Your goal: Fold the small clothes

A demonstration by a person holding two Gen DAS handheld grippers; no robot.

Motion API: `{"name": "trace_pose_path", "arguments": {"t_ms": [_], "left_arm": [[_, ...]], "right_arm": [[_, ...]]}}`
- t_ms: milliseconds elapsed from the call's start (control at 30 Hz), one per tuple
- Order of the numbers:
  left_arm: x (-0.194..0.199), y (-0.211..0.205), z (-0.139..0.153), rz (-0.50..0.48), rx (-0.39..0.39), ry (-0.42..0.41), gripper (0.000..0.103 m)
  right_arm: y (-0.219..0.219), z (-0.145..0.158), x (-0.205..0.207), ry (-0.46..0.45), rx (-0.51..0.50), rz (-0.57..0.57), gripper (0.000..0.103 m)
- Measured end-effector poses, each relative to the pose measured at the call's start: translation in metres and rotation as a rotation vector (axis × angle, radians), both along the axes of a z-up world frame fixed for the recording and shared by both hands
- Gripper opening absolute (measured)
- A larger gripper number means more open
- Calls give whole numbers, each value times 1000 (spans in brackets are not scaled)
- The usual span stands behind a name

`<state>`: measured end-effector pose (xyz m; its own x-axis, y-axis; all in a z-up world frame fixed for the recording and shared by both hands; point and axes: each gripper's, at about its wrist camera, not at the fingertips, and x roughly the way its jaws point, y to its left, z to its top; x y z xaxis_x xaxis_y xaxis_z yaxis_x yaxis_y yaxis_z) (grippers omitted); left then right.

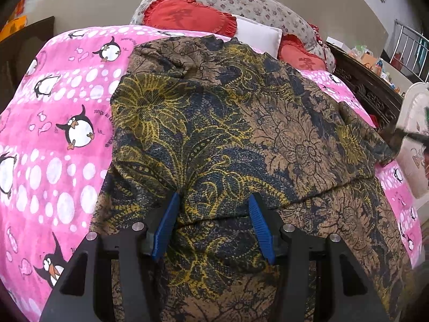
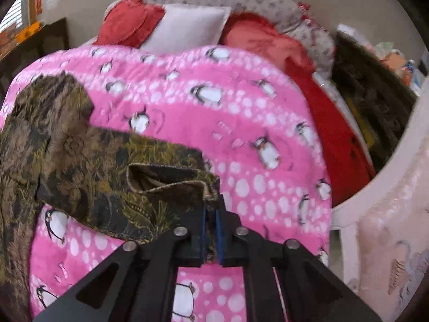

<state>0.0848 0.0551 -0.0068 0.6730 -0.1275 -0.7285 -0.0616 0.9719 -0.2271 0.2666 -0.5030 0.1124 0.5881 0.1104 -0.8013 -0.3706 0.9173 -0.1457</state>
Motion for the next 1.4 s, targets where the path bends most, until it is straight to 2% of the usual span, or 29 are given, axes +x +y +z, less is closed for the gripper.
{"name": "trace_pose_path", "arguments": {"t_ms": [133,233,300,400,567,667,800,900,1000,1067,1100,1167,1267,1300,1400], "left_arm": [[-1,0,1,0,-4,-2,34],[-2,2,1,1,-15,-6,34],[-2,3,1,1,-26,-8,34],[-2,5,1,1,-39,-11,34],[-3,8,1,4,-64,-17,34],[-3,10,1,6,-82,-20,34],[-4,13,1,6,-103,-25,34],[-4,14,0,8,-114,-28,34],[-5,15,0,8,-127,-31,34],[-6,15,0,9,-130,-32,34],[-7,15,0,6,-131,-33,34],[-7,15,0,4,-130,-34,34],[-9,14,1,2,-129,-37,34],[-10,15,4,4,-134,-40,34],[-6,15,17,-1,-166,-65,34]], "right_arm": [[-43,74,-34,-239,237,-213,6],[-71,112,-64,-338,370,-368,6],[-64,122,-76,-360,381,-358,6],[-22,128,-85,-358,384,-264,6],[87,126,-83,-328,492,-72,6],[170,109,-81,-261,548,72,6],[280,67,-82,-145,595,235,6],[349,23,-85,-49,605,314,6],[397,-35,-87,51,537,329,6],[411,-74,-89,140,496,314,7],[414,-86,-91,176,474,318,7],[412,-101,-106,204,433,337,15],[392,-98,-131,158,383,372,35],[380,-94,-138,135,361,372,46],[344,-98,-160,74,247,347,47]]}}
